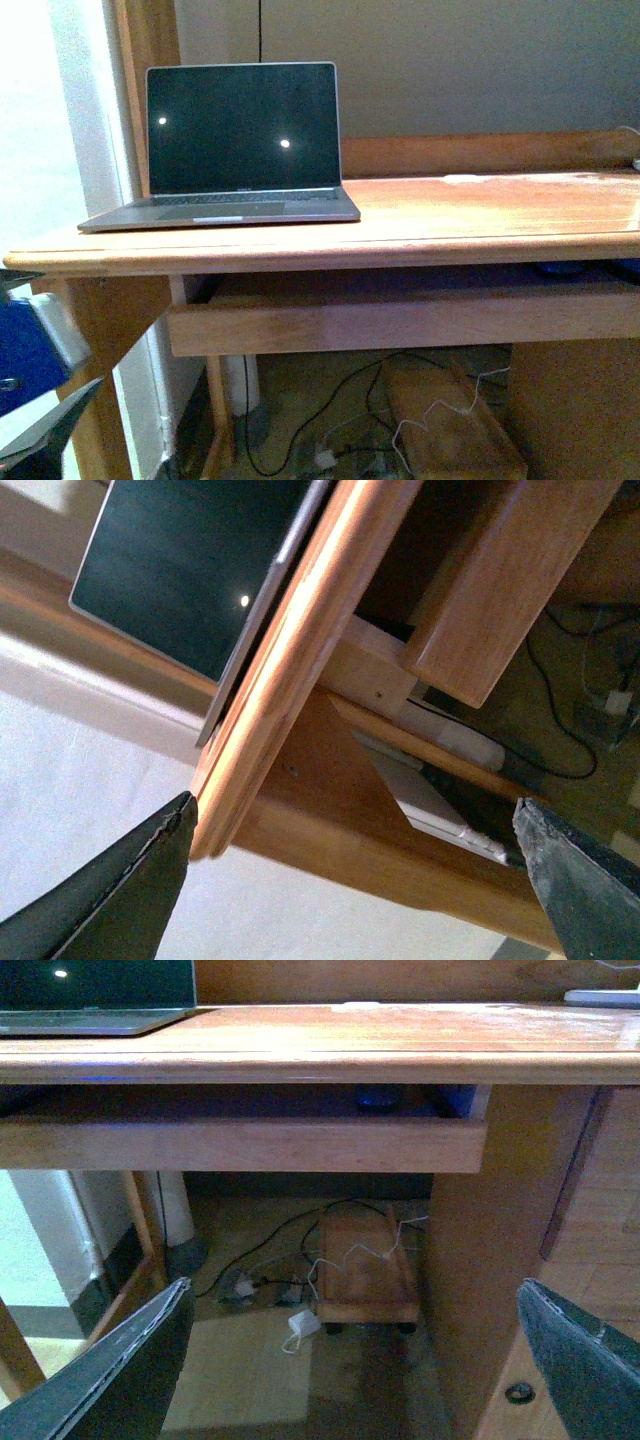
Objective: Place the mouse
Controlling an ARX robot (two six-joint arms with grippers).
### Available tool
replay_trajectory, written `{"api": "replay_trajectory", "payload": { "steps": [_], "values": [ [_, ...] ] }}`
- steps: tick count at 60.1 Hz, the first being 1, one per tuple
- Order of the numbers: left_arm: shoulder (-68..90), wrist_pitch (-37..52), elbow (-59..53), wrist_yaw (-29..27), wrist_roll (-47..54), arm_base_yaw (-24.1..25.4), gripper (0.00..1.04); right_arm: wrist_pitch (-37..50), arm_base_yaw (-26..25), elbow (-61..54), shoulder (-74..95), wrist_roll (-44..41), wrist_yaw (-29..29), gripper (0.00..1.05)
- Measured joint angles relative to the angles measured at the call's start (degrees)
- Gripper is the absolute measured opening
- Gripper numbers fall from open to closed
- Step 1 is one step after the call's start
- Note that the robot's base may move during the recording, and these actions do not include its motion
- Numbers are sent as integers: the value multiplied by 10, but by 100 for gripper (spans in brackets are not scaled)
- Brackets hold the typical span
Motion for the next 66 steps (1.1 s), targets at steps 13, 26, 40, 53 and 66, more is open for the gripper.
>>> {"api": "replay_trajectory", "payload": {
  "steps": [13,26,40,53,66],
  "values": [
    [145,17,111,14,94,-14,97,0,0,0,0,0,0,97],
    [235,10,217,66,130,-21,97,0,0,0,0,0,0,97],
    [296,-6,291,100,133,-31,97,0,0,0,0,0,0,97],
    [328,-9,320,126,121,-35,97,0,0,0,0,0,0,97],
    [273,-155,300,114,99,-40,97,0,0,0,0,0,0,97]
  ]
}}
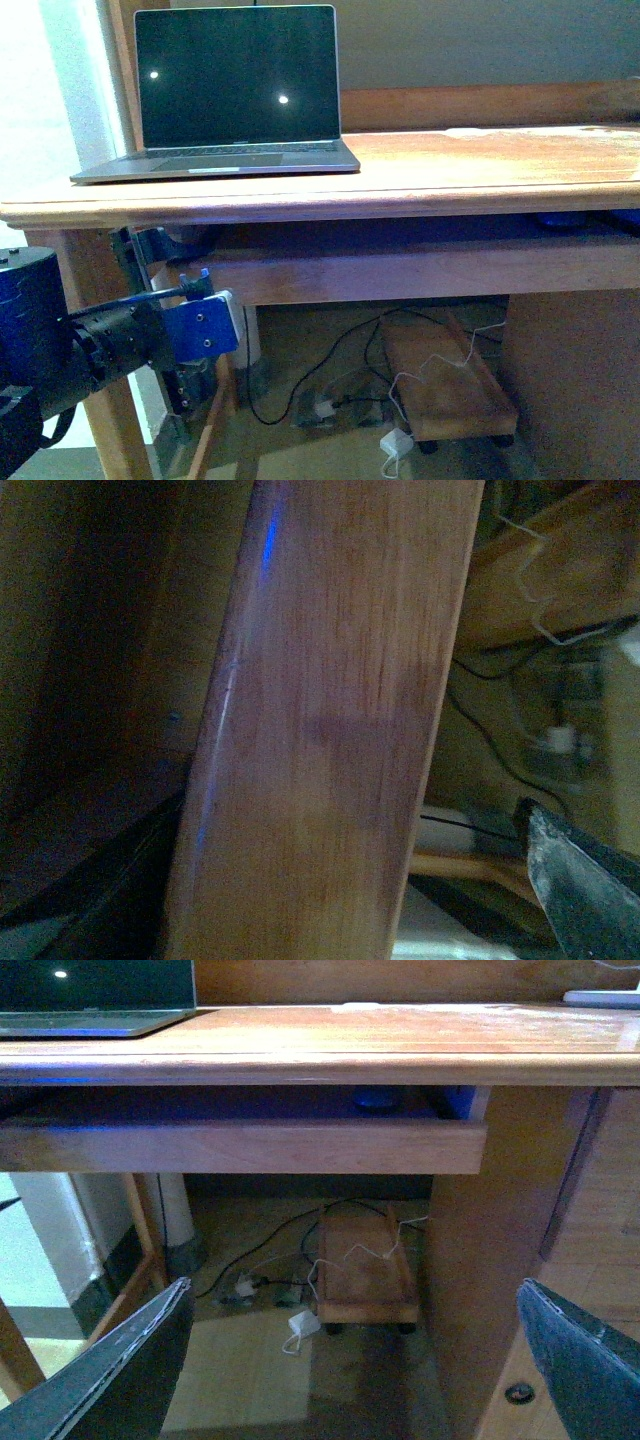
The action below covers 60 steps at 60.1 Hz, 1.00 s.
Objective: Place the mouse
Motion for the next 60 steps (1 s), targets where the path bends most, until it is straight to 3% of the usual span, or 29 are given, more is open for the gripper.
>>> {"api": "replay_trajectory", "payload": {
  "steps": [7,19,30,40,46,54,56,57,60],
  "values": [
    [-80,-170,-28,12,-34,-4,97,0,0,0,0,0,0,97],
    [-222,-418,-90,101,-87,-3,97,0,0,0,0,0,0,97],
    [-317,-391,-151,168,-318,-14,97,0,0,0,0,0,0,97],
    [-403,-277,-193,163,-606,-32,97,0,0,0,0,0,0,97],
    [-485,-224,-201,119,-779,-34,97,0,0,0,0,0,0,97],
    [-615,-268,-245,70,-972,-34,97,0,0,0,0,0,0,97],
    [-660,-287,-269,-8,-975,-49,92,0,0,0,0,0,0,97],
    [-684,-298,-282,-82,-962,-58,89,0,0,0,0,0,0,97],
    [-739,-329,-311,-184,-929,-66,82,0,0,0,0,0,0,97]
  ]
}}
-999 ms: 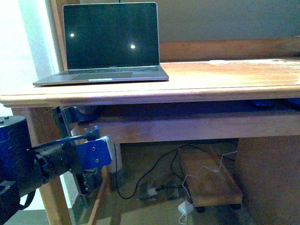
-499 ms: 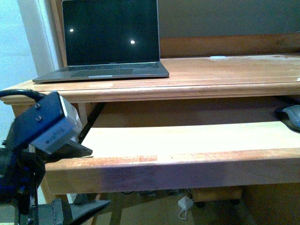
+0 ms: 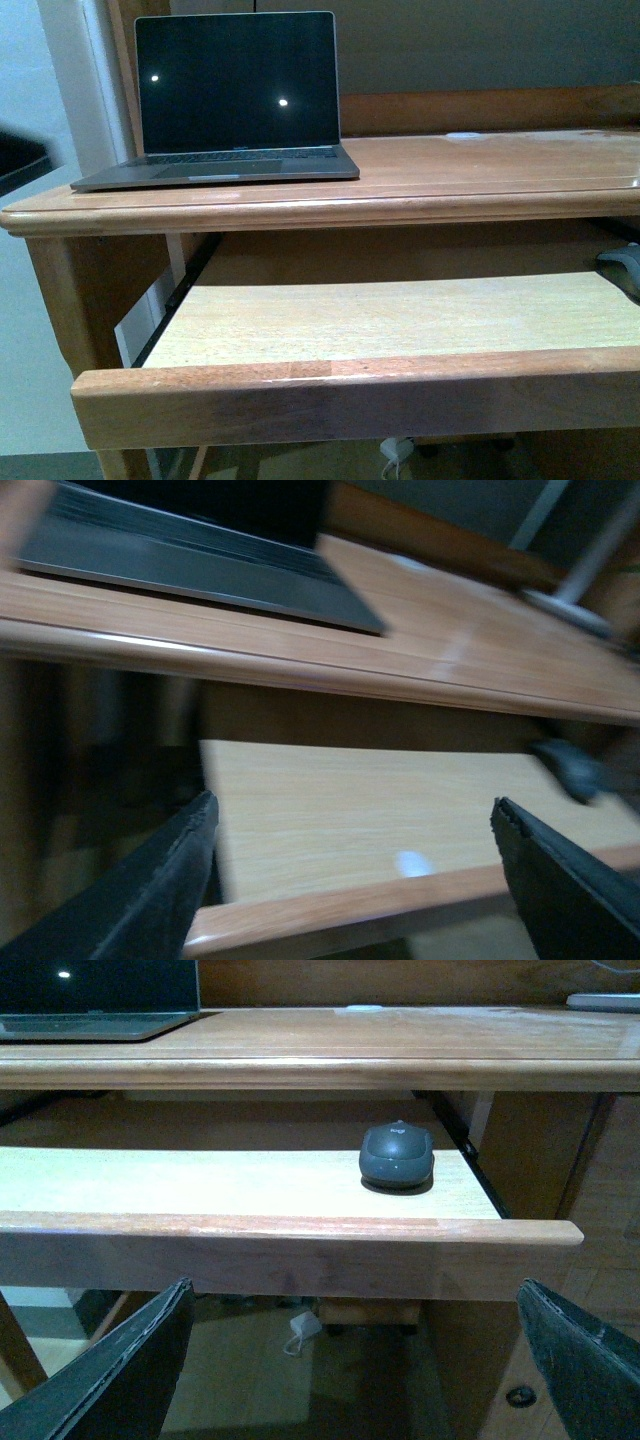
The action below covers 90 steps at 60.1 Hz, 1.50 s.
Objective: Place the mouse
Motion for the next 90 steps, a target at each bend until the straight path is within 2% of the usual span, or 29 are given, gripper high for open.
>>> {"api": "replay_trajectory", "payload": {
  "steps": [3,4,7,10,12,22,27,32,37,56,70,83,90],
  "values": [
    [-73,-36,-38,-103,60,3,73,-2,3,0,3,5,13,97],
    [-97,-40,-51,-135,73,7,70,-8,11,2,12,16,44,97],
    [-136,-42,-72,-174,102,19,63,4,28,11,49,37,107,97],
    [-169,-42,-87,-180,126,33,54,52,30,30,123,54,150,97],
    [-181,-41,-94,-174,134,38,49,86,29,45,172,63,159,97],
    [-214,-41,-137,-142,160,64,20,241,30,146,411,82,164,97],
    [-241,-42,-160,-128,163,82,3,310,41,226,572,78,193,97],
    [-263,-50,-174,-69,166,128,3,313,49,284,680,73,202,97],
    [-275,-54,-182,-68,166,145,3,305,53,330,760,52,210,97],
    [-331,-81,-211,-62,167,148,3,167,31,490,886,19,231,97],
    [-361,-100,-220,-62,167,148,3,114,17,528,914,21,229,97],
    [-389,-106,-241,-62,167,148,3,81,15,540,923,24,202,97],
    [-457,-190,-241,-62,167,148,3,70,14,551,932,26,192,97]
  ]
}}
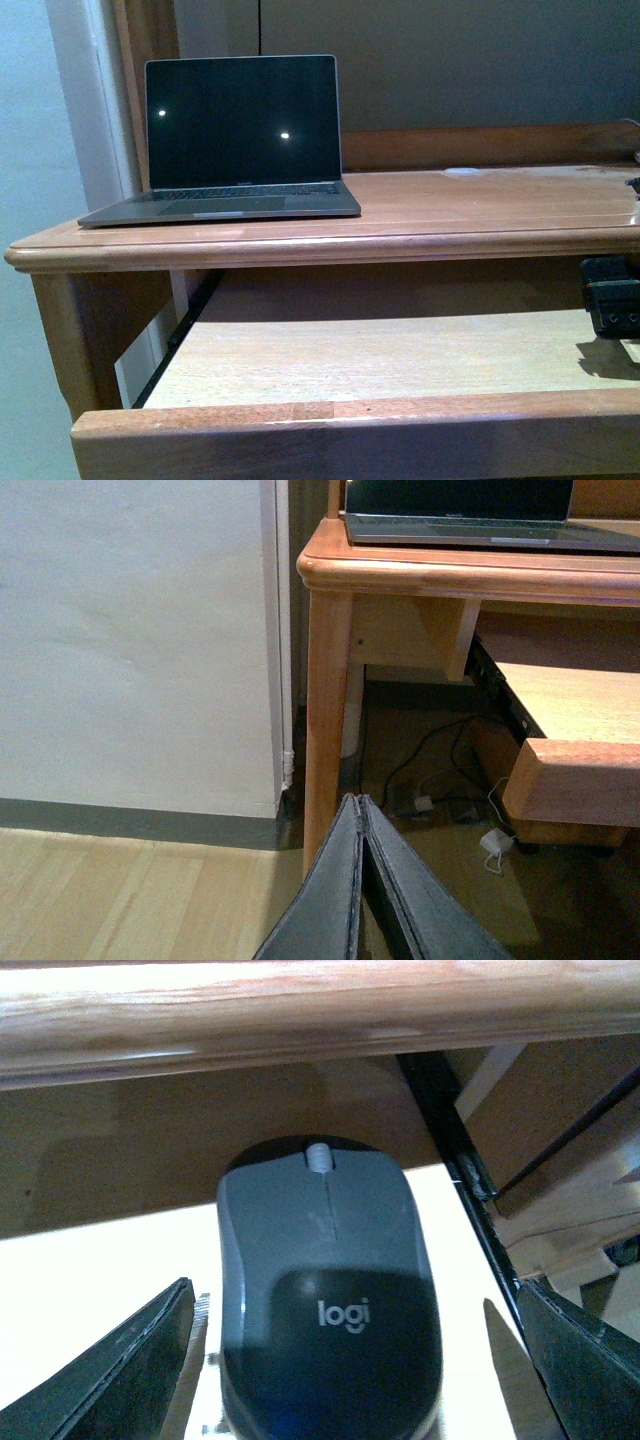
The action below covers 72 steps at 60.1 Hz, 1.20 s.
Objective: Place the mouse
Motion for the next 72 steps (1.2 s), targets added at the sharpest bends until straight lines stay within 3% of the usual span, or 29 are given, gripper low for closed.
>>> {"api": "replay_trajectory", "payload": {
  "steps": [30,39,45,64,72],
  "values": [
    [-33,-17,0,0,0,0,3,-3,5,20,31,7,-2,97],
    [-33,-17,0,0,0,0,3,10,4,18,35,5,-1,69],
    [-33,-17,0,0,0,0,3,17,0,10,26,4,-5,56],
    [-33,-17,0,0,0,0,3,-49,-25,-8,-151,-21,-75,55],
    [-33,-17,0,0,0,0,3,-87,-16,62,-170,-26,-71,55]
  ]
}}
